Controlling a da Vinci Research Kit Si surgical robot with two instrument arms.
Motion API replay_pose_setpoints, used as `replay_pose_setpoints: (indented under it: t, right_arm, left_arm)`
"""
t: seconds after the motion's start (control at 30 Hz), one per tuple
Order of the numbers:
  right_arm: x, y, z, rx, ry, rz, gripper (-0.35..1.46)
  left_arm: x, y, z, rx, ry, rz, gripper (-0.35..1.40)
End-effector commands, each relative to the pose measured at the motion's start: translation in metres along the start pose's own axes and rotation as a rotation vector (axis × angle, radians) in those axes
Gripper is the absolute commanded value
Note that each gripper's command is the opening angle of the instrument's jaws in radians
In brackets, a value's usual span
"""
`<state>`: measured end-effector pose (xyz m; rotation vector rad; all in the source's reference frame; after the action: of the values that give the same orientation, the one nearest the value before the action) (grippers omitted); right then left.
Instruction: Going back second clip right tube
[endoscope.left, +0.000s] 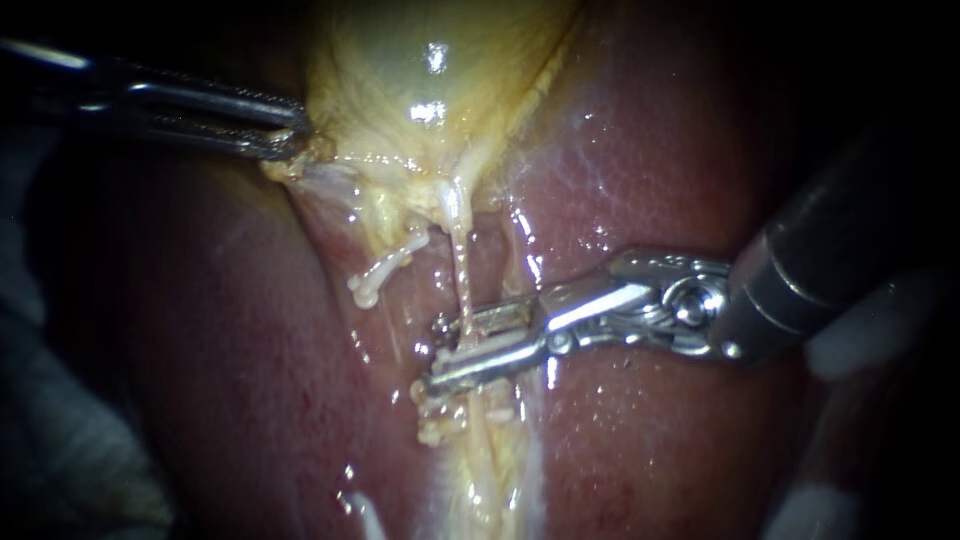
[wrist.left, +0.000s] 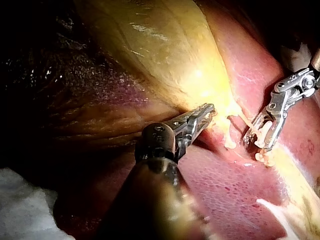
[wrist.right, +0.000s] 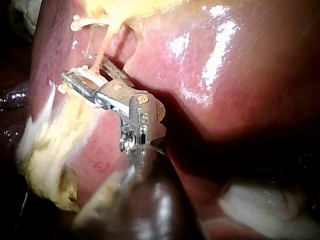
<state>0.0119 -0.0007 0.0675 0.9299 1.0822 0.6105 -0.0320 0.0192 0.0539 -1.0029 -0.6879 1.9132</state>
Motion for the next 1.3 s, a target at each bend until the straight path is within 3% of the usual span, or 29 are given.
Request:
replay_pose_setpoints:
  t: [0.03, 0.2, 0.43, 0.67, 0.87, 1.07, 1.3]
  right_arm:
    - [0.0001, 0.0, -0.0001, -0.001, -0.004, -0.002, 0.46]
    - [0.0001, -0.0006, -0.0006, -0.004, -0.005, -0.096, 0.46]
    - [0.0007, -0.0028, -0.004, -0.149, -0.031, -0.32, 0.48]
    - [0.0015, -0.0052, -0.0081, -0.232, -0.037, -0.457, 0.5]
    - [0.0013, -0.0069, -0.0103, -0.26, -0.037, -0.511, 0.5]
    - [0.0016, -0.0076, -0.0114, -0.257, -0.039, -0.529, 0.5]
    - [0.0016, -0.0081, -0.0123, -0.252, -0.04, -0.528, 0.5]
  left_arm:
    - [0.0, 0.0, 0.0, 0.0, 0.0, 0.0, -0.35]
    - [0.0, 0.0, -0.0001, 0.0, 0.0, 0.0, -0.35]
    - [-0.0001, 0.0, -0.0002, -0.001, -0.001, 0.0, -0.35]
    - [-0.0001, -0.0001, -0.0002, -0.001, -0.001, 0.0, -0.35]
    - [-0.0001, -0.0001, -0.0003, -0.002, -0.001, 0.0, -0.35]
    - [-0.0002, -0.0002, 0.0, 0.0, 0.0, 0.001, -0.35]
    - [-0.0014, -0.0008, 0.0026, 0.007, 0.003, 0.009, -0.35]
